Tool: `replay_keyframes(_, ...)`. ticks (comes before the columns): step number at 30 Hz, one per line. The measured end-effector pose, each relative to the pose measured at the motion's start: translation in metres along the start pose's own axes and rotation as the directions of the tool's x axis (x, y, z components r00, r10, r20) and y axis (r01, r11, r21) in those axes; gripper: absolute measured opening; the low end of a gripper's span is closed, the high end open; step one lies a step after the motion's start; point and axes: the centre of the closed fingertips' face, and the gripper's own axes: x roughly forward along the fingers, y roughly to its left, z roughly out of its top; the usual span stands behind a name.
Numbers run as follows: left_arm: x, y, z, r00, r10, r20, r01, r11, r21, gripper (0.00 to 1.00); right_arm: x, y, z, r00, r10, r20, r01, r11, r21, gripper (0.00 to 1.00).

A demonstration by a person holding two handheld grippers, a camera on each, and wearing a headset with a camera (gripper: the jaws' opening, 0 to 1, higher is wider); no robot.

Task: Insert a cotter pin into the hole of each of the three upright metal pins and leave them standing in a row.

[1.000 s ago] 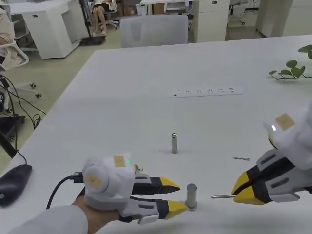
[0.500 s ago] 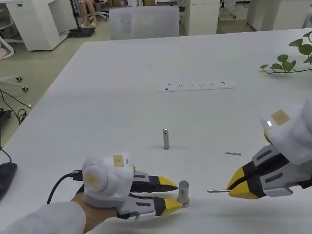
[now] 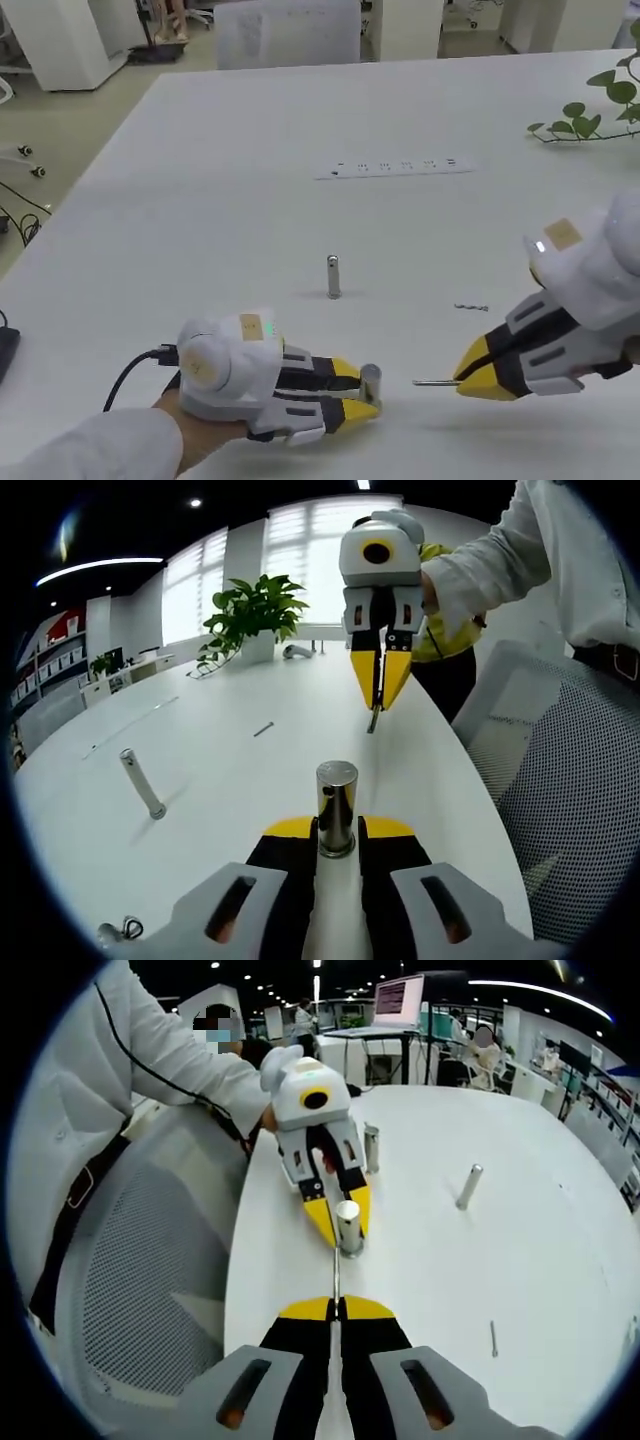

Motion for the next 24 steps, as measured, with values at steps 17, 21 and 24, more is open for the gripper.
replay_keyframes(17, 0.007, 0.001, 0.001, 0.9997, 0.01, 0.024, -0.01, 1.0, 0.003, 0.12, 0.005, -0.005, 0.002, 1.0, 0.001, 0.004, -0.001, 1.0, 0.003, 0.02)
replay_keyframes(21, 0.006, 0.0, 0.001, 0.9993, 0.016, 0.034, -0.016, 1.0, -0.002, 0.11, 0.009, -0.006, 0.004, 1.0, 0.0, 0.008, 0.0, 1.0, -0.006, 0.02)
replay_keyframes(24, 0.006, 0.0, 0.0, 0.9991, 0.017, 0.039, -0.017, 1.0, 0.0, 0.11, 0.011, -0.007, 0.005, 0.9999, 0.0, 0.011, 0.0, 1.0, -0.015, 0.02)
